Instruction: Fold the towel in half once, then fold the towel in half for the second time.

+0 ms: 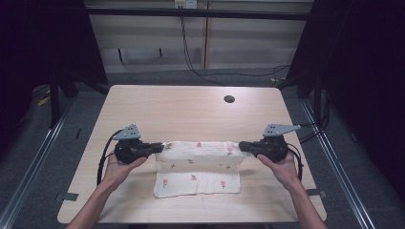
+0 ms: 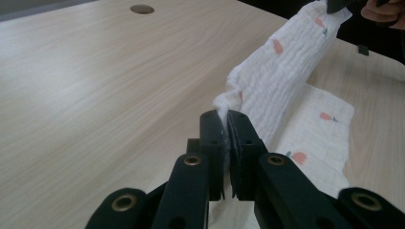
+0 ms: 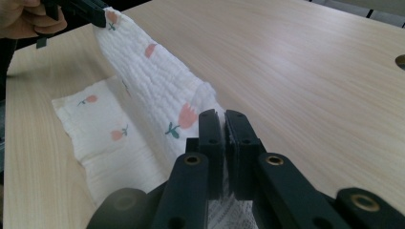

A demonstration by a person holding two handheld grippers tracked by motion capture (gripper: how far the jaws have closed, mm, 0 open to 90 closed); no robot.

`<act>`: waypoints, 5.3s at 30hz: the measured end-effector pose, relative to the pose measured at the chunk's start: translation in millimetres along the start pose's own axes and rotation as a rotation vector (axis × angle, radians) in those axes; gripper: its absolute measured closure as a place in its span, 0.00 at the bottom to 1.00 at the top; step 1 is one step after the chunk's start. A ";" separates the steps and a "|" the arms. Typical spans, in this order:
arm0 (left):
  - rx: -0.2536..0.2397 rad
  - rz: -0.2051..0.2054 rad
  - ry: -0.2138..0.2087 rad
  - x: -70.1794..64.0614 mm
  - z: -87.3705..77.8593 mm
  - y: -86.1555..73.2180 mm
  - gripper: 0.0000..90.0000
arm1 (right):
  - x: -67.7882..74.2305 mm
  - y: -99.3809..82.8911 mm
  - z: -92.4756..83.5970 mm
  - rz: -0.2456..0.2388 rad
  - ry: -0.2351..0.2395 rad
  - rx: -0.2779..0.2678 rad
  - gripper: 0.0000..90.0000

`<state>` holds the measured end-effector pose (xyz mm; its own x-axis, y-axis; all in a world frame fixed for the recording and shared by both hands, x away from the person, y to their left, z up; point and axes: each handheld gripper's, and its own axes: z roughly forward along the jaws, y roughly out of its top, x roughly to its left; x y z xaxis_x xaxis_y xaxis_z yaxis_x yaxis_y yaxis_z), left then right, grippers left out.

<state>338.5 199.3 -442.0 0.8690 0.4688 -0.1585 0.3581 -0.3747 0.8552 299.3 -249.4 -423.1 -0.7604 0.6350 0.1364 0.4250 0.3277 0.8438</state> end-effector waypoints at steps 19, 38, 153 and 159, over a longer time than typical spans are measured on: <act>0.095 0.013 -0.051 -28.7 -7.9 -39.9 0.94 | 31.3 -41.0 0.3 0.000 0.050 0.080 0.94; 0.226 0.047 -0.113 -56.5 -9.5 -61.4 0.84 | 68.5 -79.5 -0.1 -0.040 0.108 0.228 0.91; 0.177 -0.061 0.032 12.7 39.0 -16.8 0.58 | 148.5 17.0 147.8 -0.160 0.353 0.260 0.78; 0.182 -0.072 0.033 13.7 41.3 -18.5 0.56 | 153.4 16.5 156.3 -0.161 0.374 0.277 0.75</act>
<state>357.9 179.7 -480.3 0.8281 0.5246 -0.1974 0.4775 -0.4758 0.7386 266.4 -37.2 -469.4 -0.9299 0.2830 0.2351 0.3634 0.6069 0.7068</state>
